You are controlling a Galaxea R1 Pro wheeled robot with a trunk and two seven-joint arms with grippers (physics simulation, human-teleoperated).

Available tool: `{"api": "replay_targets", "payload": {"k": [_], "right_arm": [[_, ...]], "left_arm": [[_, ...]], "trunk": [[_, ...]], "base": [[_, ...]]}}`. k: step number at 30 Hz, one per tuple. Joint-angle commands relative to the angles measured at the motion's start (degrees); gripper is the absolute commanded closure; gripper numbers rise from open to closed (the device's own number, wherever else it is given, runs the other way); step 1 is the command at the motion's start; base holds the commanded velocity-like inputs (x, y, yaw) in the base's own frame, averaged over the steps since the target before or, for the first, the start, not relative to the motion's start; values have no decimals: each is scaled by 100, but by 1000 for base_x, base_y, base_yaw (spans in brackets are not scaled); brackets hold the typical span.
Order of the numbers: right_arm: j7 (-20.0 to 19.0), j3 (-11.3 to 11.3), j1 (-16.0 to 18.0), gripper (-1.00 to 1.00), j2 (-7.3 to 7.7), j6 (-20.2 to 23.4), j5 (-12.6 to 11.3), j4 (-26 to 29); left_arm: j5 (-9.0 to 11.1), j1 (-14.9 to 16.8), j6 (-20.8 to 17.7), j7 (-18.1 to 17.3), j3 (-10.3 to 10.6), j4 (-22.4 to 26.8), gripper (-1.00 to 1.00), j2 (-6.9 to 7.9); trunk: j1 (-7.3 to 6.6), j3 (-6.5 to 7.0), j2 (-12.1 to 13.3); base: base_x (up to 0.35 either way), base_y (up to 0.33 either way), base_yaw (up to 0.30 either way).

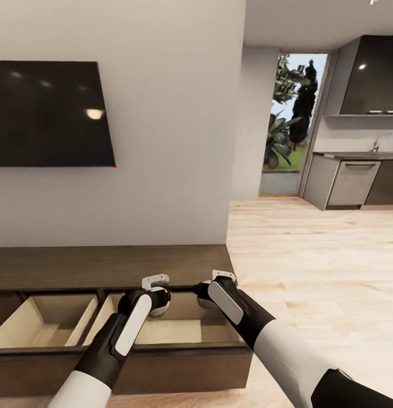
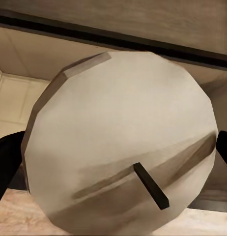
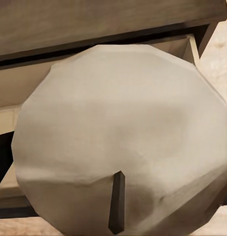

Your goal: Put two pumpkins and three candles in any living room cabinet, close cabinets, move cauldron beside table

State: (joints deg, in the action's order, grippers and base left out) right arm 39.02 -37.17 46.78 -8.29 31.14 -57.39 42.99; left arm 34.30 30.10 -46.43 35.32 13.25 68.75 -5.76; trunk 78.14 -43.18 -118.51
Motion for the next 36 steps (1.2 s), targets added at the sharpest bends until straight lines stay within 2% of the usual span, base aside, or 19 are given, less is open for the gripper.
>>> {"api": "replay_targets", "payload": {"k": [1, 10, 13, 16, 29, 36], "right_arm": [[45, -18, 7, 100, 3, 6, -41, 7], [45, -18, 7, 100, 2, 127, -82, -3], [60, -18, 7, 100, -3, 417, -123, -4], [68, -12, 7, 100, -5, 529, -136, -9], [71, -9, 7, 100, -6, 560, -141, -2], [63, -9, 7, 100, -6, 555, -141, -1]], "left_arm": [[57, 5, -7, 62, 7, 6, 100, 2], [75, 5, -7, 62, 5, 4, 100, -3], [78, 5, -8, 56, 10, 7, 100, -4], [83, 5, -13, 54, 10, 6, 100, -4], [77, 5, -15, 29, 11, 18, 100, 1], [77, 5, -15, 17, 11, 17, 100, 4]], "trunk": [[1, -6, -3], [1, -6, -3], [1, -6, -3], [1, -6, -3], [1, -6, -3], [155, -132, -284]], "base": [[111, -59, 0], [71, -83, 0], [54, -52, 0], [23, -14, 0], [62, -1, 0], [0, 0, 0]]}}
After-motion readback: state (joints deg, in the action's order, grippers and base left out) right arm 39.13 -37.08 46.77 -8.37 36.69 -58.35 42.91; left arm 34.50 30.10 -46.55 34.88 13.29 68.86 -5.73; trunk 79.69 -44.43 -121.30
